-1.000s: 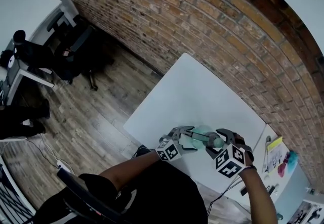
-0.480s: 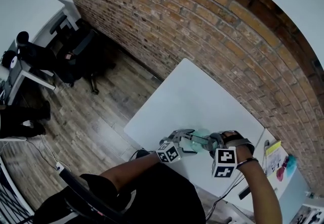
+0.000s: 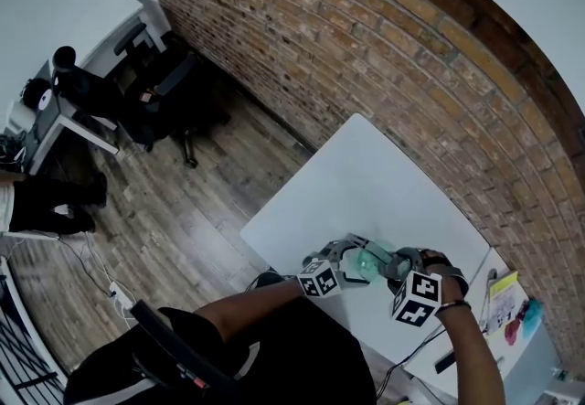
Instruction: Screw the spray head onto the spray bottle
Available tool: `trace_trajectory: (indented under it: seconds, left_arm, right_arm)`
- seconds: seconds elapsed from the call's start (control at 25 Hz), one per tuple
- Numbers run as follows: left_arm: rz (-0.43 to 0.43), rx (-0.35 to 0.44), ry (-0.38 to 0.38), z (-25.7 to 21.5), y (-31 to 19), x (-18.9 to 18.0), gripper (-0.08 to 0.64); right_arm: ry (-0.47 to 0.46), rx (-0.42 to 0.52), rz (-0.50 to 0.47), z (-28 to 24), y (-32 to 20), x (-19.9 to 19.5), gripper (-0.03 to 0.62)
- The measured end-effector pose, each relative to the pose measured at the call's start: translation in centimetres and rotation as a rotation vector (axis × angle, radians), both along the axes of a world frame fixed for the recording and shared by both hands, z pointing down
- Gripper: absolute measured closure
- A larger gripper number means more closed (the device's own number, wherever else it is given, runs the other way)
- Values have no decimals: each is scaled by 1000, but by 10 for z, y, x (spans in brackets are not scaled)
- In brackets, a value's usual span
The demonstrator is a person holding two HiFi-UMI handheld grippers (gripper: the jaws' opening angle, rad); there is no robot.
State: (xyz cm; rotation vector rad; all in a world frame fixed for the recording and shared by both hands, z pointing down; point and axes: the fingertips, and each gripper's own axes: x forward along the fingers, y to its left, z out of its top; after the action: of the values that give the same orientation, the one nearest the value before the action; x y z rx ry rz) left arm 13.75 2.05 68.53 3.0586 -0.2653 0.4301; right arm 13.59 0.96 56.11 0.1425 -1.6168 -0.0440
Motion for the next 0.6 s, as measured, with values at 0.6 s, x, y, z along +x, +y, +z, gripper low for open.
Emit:
trace_trajectory:
  seconds: [0.6]
  left_arm:
    - [0, 50, 26, -16, 1, 2, 83]
  right_arm:
    - [-74, 10, 205, 0, -1, -6, 305]
